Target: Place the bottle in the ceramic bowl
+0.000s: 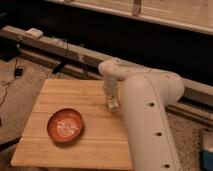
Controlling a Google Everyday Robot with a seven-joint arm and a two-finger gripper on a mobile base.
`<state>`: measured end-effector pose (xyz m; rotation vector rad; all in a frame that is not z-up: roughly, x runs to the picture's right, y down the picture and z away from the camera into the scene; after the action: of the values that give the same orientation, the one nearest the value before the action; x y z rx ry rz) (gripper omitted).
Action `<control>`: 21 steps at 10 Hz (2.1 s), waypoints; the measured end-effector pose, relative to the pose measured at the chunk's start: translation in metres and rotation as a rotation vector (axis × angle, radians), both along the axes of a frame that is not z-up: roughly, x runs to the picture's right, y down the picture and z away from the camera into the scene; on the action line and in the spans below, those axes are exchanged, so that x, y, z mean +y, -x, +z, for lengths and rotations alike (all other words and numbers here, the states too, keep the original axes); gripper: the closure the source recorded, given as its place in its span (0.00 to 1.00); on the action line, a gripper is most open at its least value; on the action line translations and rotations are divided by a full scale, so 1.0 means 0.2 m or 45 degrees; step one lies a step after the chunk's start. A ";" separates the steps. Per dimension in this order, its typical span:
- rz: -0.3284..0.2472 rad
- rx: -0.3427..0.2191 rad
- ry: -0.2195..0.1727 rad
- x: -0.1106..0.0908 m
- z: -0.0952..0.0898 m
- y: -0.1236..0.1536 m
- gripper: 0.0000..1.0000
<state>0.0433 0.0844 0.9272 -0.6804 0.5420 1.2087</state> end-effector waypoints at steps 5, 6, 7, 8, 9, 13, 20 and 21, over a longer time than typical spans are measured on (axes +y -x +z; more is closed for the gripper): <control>-0.020 -0.034 -0.074 -0.08 -0.38 0.08 1.00; -0.037 -0.043 -0.083 -0.06 -0.45 0.12 1.00; -0.060 -0.066 -0.098 -0.03 -0.53 0.21 1.00; -0.081 -0.087 -0.106 0.01 -0.59 0.29 1.00; -0.117 -0.122 -0.118 0.06 -0.66 0.41 1.00; -0.309 -0.285 -0.119 0.27 -0.87 0.71 1.00; -0.612 -0.551 -0.146 0.30 -0.93 1.04 1.00; -0.627 -0.568 -0.150 0.29 -0.92 1.07 1.00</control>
<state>-0.1711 0.1426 0.7423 -0.6426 0.2379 0.5963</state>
